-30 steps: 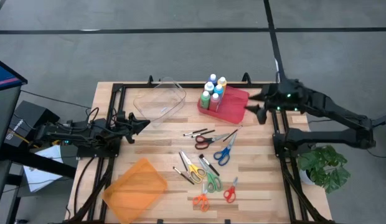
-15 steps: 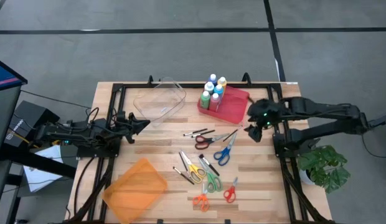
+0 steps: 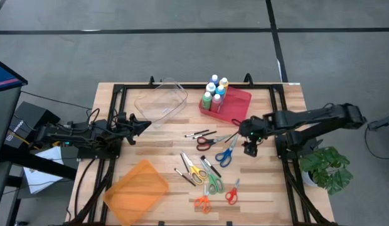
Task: Pick & Place Paint Supplies
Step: Put the black paint brush into the transparent bin
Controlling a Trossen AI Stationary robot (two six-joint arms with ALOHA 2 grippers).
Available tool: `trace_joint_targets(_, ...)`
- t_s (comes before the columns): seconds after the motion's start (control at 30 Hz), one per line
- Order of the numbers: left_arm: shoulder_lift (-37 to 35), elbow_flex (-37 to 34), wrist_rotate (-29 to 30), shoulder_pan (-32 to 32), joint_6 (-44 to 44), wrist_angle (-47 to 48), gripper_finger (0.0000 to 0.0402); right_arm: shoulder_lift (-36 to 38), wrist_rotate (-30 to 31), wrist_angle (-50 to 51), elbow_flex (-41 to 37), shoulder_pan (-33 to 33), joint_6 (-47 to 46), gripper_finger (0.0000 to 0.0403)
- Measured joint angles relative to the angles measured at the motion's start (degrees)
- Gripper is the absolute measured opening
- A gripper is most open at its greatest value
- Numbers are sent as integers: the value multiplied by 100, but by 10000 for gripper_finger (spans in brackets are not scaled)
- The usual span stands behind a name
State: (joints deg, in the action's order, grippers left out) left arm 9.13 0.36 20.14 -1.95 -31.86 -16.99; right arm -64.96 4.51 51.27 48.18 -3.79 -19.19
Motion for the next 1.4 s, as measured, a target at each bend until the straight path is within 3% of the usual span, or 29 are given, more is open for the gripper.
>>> trace_joint_targets(0.2,0,0,-2,0,0,2,6,-622,2,-467,-92,-50,659,249)
trace_joint_targets(0.47,0,0,0,0,1,2,6,-1583,5,-1023,-91,382,1792,249)
trace_joint_targets(0.77,2,0,0,0,0,4,6,-2048,5,-756,-93,800,2782,249)
trace_joint_targets(1.0,2,0,-1,1,0,4,6,-1225,4,-528,-140,1011,2777,249)
trace_joint_targets(1.27,3,0,0,-1,0,2,6,457,5,-1434,-1255,1605,2688,249)
trace_joint_targets(1.4,24,0,0,-1,-4,-2,6,703,2,-1691,-1543,1947,2607,249)
